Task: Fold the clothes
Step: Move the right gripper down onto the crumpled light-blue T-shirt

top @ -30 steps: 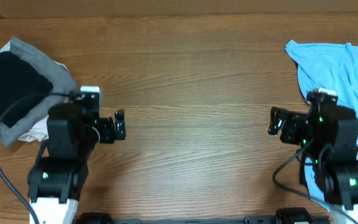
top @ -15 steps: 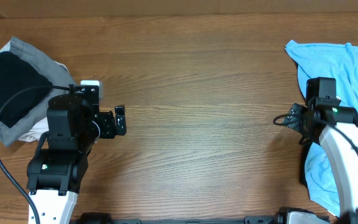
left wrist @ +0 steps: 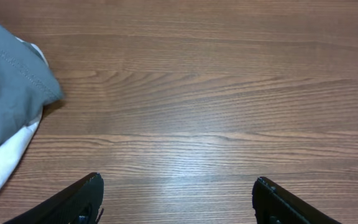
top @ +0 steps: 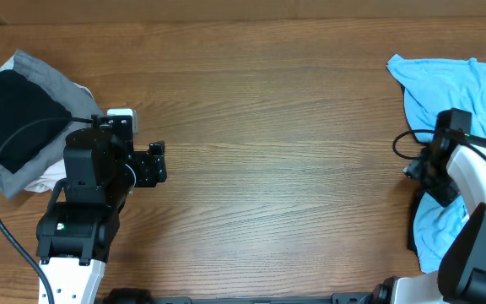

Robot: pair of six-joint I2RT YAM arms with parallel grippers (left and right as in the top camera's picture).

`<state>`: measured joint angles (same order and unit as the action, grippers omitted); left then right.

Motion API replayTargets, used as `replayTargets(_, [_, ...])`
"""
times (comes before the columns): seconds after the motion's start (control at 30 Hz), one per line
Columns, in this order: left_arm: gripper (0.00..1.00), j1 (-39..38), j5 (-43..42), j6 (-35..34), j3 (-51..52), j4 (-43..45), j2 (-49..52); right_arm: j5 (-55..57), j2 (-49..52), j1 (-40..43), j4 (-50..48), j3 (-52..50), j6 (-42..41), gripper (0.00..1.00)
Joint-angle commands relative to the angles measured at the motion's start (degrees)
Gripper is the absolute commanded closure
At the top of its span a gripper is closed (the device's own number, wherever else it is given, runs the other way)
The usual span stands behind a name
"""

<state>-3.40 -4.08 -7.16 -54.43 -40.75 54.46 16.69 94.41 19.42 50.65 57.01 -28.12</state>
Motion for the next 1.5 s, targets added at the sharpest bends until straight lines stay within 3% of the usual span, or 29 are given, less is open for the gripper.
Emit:
replayTargets(0.0, [0.20, 0.0, -0.4, -1.0, -1.5, 0.1, 0.0, -0.3, 0.2, 1.3, -0.5, 0.6, -0.9, 0.30])
replayTargets(0.83, [0.20, 0.0, -0.4, -1.0, -1.5, 0.2, 0.2, 0.6, 0.2, 2.0, -3.2, -3.1, -2.0, 0.33])
replayTargets(0.97, [0.19, 0.0, -0.4, -1.0, -1.5, 0.2, 0.2, 0.4, 0.2, 4.2, -4.1, -0.7, -6.4, 0.33])
replayTargets(1.1, [0.19, 0.0, -0.4, -1.0, -1.5, 0.2, 0.2, 0.4, 0.2, 5.8, -7.4, -0.4, -6.4, 0.38])
replayTargets(1.3, [0.19, 0.0, -0.4, -1.0, -1.5, 0.2, 0.2, 0.3, 0.2, 7.0, -8.0, -0.4, -6.4, 0.54])
replayTargets(1.4, [0.19, 0.0, -0.3, -1.0, -1.5, 0.3, 0.3, -0.1, 0.2, 7.0, -8.0, -0.4, -6.4, 0.56])
replayTargets(1.47, [0.19, 0.0, -0.2, -1.0, -1.5, 0.3, 0.3, -1.2, 0.2, 7.0, -8.3, -0.4, -6.4, 0.50])
